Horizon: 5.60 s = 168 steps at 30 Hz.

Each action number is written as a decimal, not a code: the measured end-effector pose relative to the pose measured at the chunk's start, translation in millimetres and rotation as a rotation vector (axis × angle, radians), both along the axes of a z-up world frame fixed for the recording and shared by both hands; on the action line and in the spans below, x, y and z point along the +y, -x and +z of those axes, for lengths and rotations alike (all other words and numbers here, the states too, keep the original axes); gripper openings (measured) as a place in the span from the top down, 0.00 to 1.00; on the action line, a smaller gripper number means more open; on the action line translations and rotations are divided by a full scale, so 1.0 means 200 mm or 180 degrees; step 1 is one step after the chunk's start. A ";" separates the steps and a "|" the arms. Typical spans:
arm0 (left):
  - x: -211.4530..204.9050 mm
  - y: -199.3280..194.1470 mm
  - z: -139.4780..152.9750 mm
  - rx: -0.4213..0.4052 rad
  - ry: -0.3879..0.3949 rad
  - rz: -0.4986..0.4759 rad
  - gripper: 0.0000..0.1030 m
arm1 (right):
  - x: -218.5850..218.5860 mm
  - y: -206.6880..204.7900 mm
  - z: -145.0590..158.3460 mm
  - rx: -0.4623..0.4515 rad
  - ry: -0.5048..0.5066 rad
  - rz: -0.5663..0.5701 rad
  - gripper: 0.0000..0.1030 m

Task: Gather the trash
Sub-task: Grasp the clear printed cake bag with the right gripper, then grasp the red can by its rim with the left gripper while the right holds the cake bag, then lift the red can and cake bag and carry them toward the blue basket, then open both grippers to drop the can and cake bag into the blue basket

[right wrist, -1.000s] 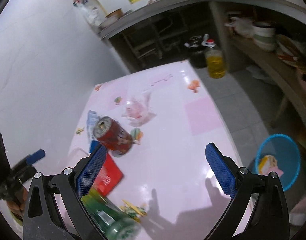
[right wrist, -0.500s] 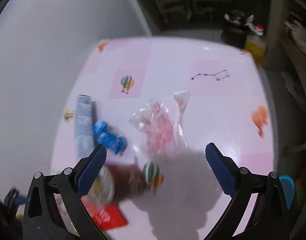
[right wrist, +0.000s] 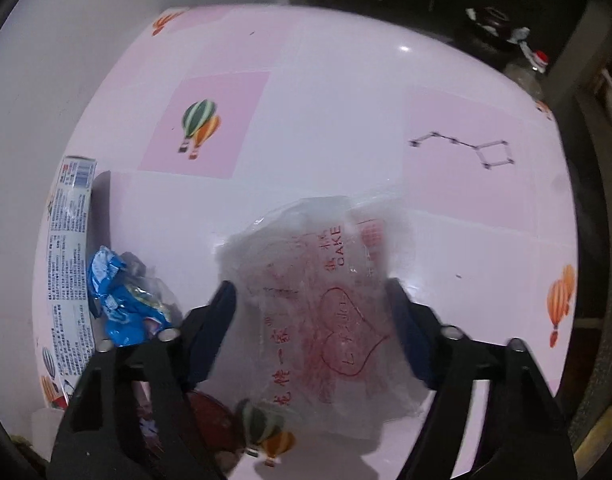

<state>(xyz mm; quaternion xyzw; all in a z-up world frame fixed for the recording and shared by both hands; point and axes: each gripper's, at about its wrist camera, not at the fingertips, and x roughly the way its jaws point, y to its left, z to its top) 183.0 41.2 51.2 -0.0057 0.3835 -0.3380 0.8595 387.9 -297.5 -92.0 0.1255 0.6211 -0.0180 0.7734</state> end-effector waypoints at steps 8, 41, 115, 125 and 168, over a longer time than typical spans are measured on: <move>0.03 -0.03 0.01 -0.0027 0.0026 0.0097 0.21 | -0.15 0.40 0.02 -0.0142 -0.0075 -0.0529 0.47; -0.22 -0.03 -0.19 -0.0397 -0.1161 -0.0017 0.21 | 0.03 1.22 0.11 -0.0483 0.0073 -0.0876 0.23; -0.51 -0.19 0.04 -0.0277 -0.0456 -0.0137 0.38 | 0.04 1.29 0.18 -0.0760 0.0015 -0.1051 0.79; -0.52 -0.10 0.10 -0.0372 -0.0385 -0.0181 0.38 | 0.03 1.34 0.27 -0.0928 -0.0011 -0.1142 0.84; -1.84 0.26 0.10 -0.0157 -0.0537 -0.1809 0.38 | -0.76 2.54 0.31 -0.1371 0.0114 -0.3415 0.85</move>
